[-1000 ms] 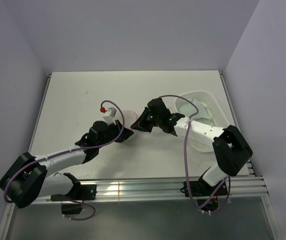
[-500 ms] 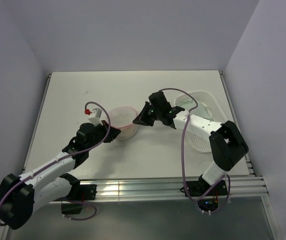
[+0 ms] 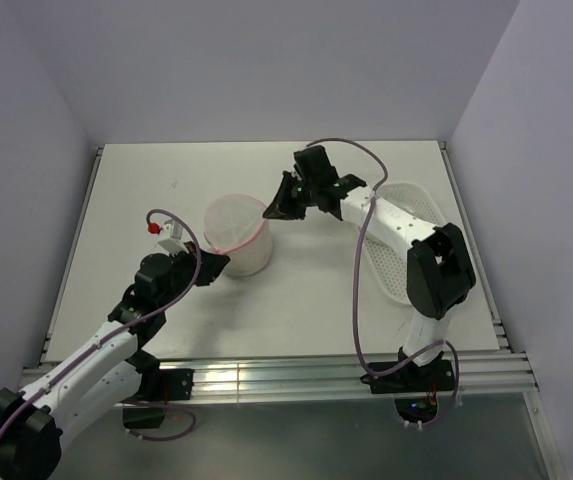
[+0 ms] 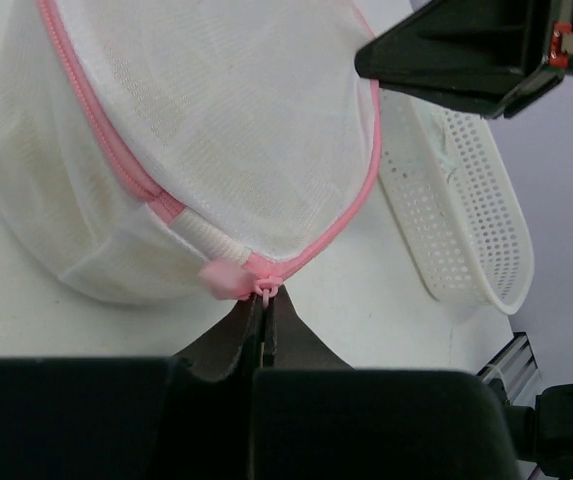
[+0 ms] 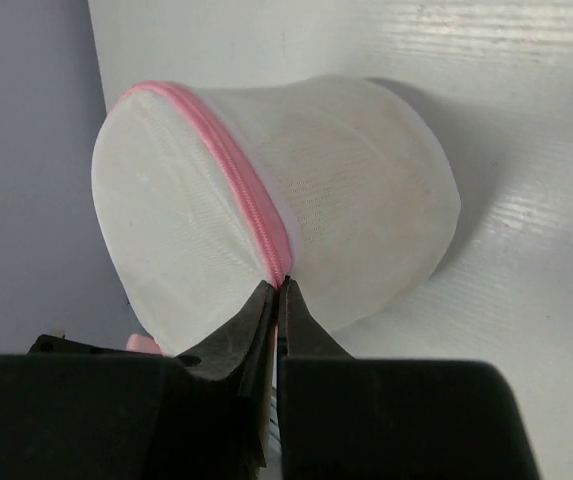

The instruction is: Place the bra in the laundry bag and zip it closed

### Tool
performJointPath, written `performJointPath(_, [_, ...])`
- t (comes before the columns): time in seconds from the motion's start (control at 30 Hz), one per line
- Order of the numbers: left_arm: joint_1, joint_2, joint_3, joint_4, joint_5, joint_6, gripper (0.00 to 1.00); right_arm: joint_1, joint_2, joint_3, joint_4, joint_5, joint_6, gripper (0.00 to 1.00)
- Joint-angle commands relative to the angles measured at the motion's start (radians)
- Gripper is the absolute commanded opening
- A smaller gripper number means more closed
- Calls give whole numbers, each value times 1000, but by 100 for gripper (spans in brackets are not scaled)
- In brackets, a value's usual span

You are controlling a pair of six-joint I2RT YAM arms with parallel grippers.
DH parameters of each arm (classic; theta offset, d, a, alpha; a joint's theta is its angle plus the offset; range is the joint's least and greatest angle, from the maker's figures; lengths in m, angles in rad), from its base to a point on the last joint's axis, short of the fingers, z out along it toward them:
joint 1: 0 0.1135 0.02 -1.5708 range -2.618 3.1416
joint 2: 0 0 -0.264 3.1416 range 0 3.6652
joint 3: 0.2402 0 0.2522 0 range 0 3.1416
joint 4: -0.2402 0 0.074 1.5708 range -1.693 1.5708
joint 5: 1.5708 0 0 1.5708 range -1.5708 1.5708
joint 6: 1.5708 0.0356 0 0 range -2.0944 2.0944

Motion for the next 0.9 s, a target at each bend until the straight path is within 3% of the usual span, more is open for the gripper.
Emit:
performJointPath(0.0, [12, -48, -5, -52, -26, -6, 0, -49, 60, 186, -69, 99, -110, 0])
performJointPath(0.17, [10, -77, -2, -71, -25, -9, 0, -49, 143, 350, -145, 98, -151, 2])
performJointPath(0.3, [10, -39, 4, -40, 11, -21, 0, -46, 168, 387, -162, 76, -153, 11])
performJointPath(0.43, [7, 36, 4, 47, 44, -51, 0, -31, 140, 366, -179, 99, -156, 40])
performJointPath(0.53, [0, 76, 36, 60, 49, -49, 0, -28, 113, 338, -181, 99, -156, 53])
performJointPath(0.73, [-7, 157, 106, 70, 66, -46, 0, -24, 18, 251, -178, 41, -107, 54])
performJointPath(0.87, [-20, 173, 131, 80, 67, -46, 0, -3, -94, 67, -113, -5, -29, 54])
